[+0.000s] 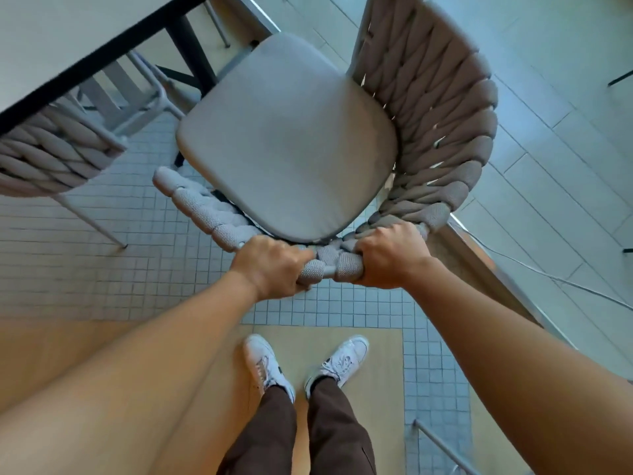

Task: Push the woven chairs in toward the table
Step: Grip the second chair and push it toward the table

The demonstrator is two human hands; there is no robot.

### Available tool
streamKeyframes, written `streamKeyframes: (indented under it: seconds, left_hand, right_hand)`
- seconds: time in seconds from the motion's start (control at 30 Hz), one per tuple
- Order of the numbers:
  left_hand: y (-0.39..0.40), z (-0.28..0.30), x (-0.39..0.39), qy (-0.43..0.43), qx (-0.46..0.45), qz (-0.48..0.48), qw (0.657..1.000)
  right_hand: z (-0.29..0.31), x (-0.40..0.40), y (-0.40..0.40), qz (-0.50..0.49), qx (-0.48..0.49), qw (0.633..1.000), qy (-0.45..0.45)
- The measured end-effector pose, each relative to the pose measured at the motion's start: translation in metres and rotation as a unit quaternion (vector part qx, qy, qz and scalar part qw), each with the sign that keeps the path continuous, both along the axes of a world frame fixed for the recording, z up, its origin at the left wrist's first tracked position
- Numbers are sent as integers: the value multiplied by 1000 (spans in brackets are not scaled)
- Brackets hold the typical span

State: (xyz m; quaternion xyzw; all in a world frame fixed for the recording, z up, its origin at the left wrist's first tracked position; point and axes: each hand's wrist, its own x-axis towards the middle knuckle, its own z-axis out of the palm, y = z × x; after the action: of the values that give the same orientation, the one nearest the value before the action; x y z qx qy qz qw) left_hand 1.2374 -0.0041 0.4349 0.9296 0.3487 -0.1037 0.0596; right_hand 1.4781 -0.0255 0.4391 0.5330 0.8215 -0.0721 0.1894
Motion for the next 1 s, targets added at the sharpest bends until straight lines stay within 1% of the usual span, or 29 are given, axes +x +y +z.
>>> streamKeyframes:
  seconds: [0.1,0.2,0.33,0.5,0.63,0.7,0.83,0.93,1.0]
  left_hand:
    - [6,2,-2,-10,15,-14,1000]
    - [12,4,-7,-32,3,-8,999]
    - [17,9,-28,-39,-13,1,999]
    - [28,17,-67,-23,-19,0,1000]
    - [37,16,-84,-20,-14,-4,1000]
    - [40,15,-82,-27,-7,-8,1000]
    - [47,11,-74,-5,-3,2,1000]
    - [47,15,-69,-1,-17,34,999]
    - [41,17,-67,-19,-22,50,998]
  right_hand:
    - [-1,-1,3,-21,0,1000,4]
    - [0,-9,7,-35,-9,999,0]
    - [1,-30,5,-46,9,999,-4]
    - [4,-76,7,-71,16,996,45]
    - [-1,-92,15,-47,28,997,46]
    - [-1,-89,19,-33,26,998,56]
    - [1,-79,30,-15,13,998,55]
    - [5,-72,37,30,-31,998,43]
    - [10,-67,37,59,-61,994,67]
